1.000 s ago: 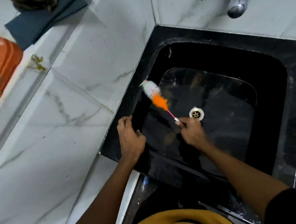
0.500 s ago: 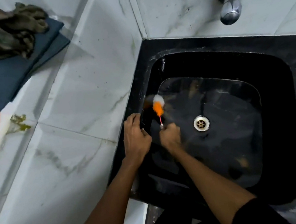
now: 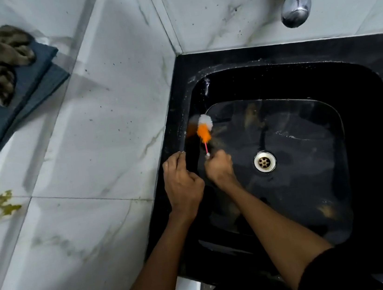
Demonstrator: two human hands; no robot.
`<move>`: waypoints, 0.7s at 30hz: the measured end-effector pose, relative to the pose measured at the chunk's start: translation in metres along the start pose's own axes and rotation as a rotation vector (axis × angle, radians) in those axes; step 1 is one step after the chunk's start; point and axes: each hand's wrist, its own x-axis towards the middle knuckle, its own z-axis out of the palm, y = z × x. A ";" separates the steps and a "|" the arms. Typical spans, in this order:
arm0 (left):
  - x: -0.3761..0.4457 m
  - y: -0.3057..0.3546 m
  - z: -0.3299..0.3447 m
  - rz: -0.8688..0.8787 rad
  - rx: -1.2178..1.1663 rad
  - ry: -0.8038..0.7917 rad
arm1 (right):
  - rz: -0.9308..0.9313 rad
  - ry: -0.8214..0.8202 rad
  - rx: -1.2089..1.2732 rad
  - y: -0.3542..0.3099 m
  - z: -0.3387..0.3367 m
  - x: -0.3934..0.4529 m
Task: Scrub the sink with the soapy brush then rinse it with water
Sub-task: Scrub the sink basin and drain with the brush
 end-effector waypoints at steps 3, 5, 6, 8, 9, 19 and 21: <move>0.000 0.001 0.001 -0.010 -0.016 0.022 | -0.089 0.055 0.057 -0.007 0.006 -0.002; 0.001 0.001 0.002 -0.048 -0.014 0.023 | -0.053 -0.048 0.034 0.002 0.014 -0.011; 0.001 0.001 0.000 -0.069 -0.020 0.029 | -0.020 -0.098 0.011 0.010 0.015 -0.014; 0.003 0.001 -0.004 -0.099 -0.057 0.052 | 0.004 -0.106 -0.027 0.020 0.008 -0.018; 0.005 0.002 -0.006 -0.107 -0.074 0.064 | -0.033 -0.046 -0.015 0.018 0.003 -0.020; 0.007 0.001 -0.011 -0.078 -0.024 0.030 | -0.140 0.004 0.001 -0.009 -0.015 0.005; 0.008 0.000 -0.011 -0.081 -0.017 0.029 | -0.152 -0.071 -0.008 0.003 -0.007 -0.007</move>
